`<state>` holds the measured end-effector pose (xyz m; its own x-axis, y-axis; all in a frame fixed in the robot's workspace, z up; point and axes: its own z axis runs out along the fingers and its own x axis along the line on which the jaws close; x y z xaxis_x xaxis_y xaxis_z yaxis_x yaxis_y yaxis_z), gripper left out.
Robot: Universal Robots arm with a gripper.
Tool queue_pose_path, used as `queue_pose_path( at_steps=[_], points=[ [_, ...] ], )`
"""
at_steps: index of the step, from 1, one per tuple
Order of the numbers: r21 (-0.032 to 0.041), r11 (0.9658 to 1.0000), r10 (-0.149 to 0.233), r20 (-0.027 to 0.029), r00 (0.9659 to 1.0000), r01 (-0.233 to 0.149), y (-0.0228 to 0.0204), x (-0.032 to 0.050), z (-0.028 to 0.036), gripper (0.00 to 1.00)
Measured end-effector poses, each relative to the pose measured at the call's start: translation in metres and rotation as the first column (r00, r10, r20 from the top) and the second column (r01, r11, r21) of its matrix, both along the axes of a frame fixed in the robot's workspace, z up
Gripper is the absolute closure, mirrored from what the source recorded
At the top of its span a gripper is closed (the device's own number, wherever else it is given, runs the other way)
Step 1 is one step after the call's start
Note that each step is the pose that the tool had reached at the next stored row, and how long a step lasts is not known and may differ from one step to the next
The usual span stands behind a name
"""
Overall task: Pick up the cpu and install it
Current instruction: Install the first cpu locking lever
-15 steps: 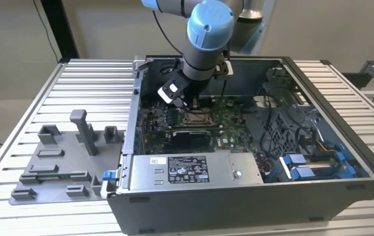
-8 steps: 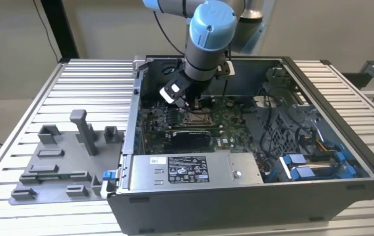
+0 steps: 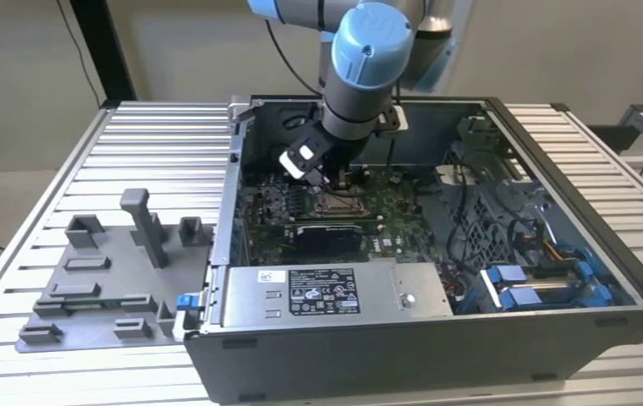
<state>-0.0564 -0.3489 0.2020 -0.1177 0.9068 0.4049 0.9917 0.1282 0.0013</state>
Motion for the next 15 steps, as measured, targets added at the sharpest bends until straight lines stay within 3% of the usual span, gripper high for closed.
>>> queue_pose_path(
  at_steps=[15],
  points=[
    [-0.002, 1.0, 0.0, 0.0, 1.0, 0.0, 0.0, 0.0089, -0.0024, 1.0]
  ],
)
